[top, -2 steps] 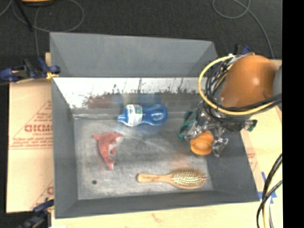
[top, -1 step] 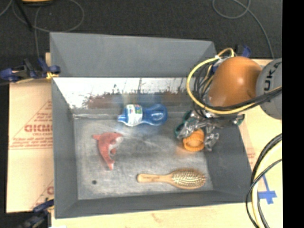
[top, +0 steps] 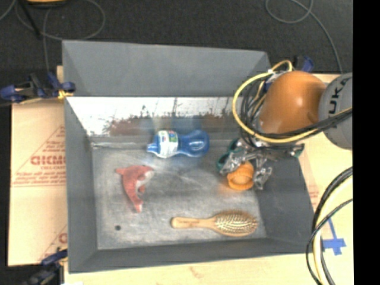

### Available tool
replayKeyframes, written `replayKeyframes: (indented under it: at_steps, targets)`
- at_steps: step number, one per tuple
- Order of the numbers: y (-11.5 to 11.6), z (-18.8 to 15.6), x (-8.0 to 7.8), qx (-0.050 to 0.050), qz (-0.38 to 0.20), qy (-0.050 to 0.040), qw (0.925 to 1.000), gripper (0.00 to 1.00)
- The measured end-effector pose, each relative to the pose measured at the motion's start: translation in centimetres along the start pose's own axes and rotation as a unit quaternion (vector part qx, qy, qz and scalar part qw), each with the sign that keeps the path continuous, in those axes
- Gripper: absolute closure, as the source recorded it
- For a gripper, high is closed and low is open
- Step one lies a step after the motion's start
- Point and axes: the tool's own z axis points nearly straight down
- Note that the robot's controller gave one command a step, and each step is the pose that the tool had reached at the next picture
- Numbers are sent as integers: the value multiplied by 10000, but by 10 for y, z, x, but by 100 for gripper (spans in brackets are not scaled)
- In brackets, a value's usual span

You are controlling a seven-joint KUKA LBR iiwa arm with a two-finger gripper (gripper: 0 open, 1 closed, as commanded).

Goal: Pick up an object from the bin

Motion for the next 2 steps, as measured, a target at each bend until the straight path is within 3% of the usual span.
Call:
replayKeyframes:
  at_steps: [2]
  targets:
    - [0, 0, 0, -8, 24, 3, 10000, 100]
